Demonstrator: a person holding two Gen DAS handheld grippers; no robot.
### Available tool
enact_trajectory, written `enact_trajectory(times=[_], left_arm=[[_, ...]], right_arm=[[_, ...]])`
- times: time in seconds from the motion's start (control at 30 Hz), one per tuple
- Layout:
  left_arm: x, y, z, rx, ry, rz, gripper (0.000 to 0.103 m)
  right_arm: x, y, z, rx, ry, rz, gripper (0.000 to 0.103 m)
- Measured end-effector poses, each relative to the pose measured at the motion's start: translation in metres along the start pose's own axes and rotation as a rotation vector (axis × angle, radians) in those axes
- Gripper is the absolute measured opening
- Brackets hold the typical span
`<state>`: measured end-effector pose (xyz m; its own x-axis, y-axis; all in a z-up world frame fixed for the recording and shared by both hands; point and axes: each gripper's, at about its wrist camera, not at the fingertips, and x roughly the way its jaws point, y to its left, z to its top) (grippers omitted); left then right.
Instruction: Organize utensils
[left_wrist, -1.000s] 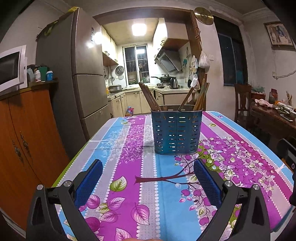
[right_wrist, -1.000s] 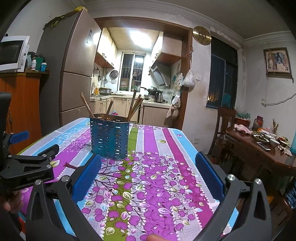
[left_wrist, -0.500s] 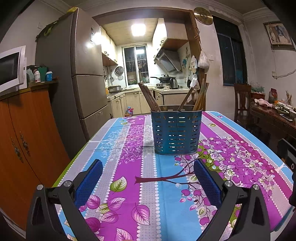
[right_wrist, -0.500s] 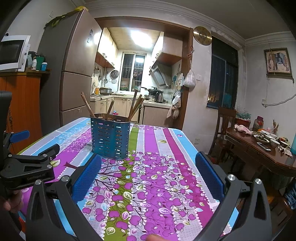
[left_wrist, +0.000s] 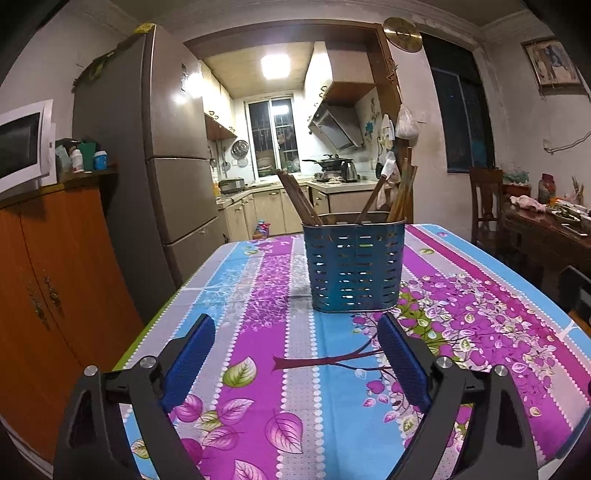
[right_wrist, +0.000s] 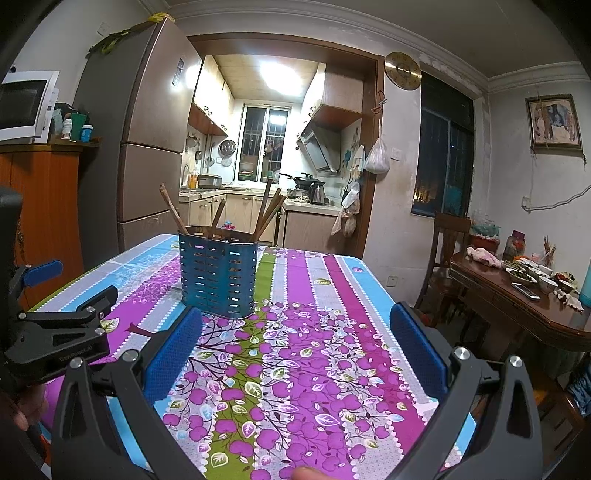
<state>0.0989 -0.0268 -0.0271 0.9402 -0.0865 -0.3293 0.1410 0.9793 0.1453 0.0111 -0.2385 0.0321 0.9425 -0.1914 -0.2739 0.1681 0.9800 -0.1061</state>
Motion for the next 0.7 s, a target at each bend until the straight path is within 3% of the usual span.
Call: enact_trajectory(times=[0.13, 0.3, 0.7], left_arm=[[-0.0017, 0.0018, 0.002, -0.005, -0.004, -0.008, 0.09], [0.0032, 0.0067, 0.0061, -0.045, 0.048, -0.029, 0.094], [0.0058, 0.0072, 0.005, -0.044, 0.063, -0.003, 0.098]], right_arm=[[0.0003, -0.0001, 0.0001, 0.0, -0.001, -0.001, 0.098], [0.0002, 0.0002, 0.0001, -0.001, -0.002, 0.0, 0.098], [-0.0002, 0.0021, 0.0017, -0.006, -0.005, 0.001, 0.098]])
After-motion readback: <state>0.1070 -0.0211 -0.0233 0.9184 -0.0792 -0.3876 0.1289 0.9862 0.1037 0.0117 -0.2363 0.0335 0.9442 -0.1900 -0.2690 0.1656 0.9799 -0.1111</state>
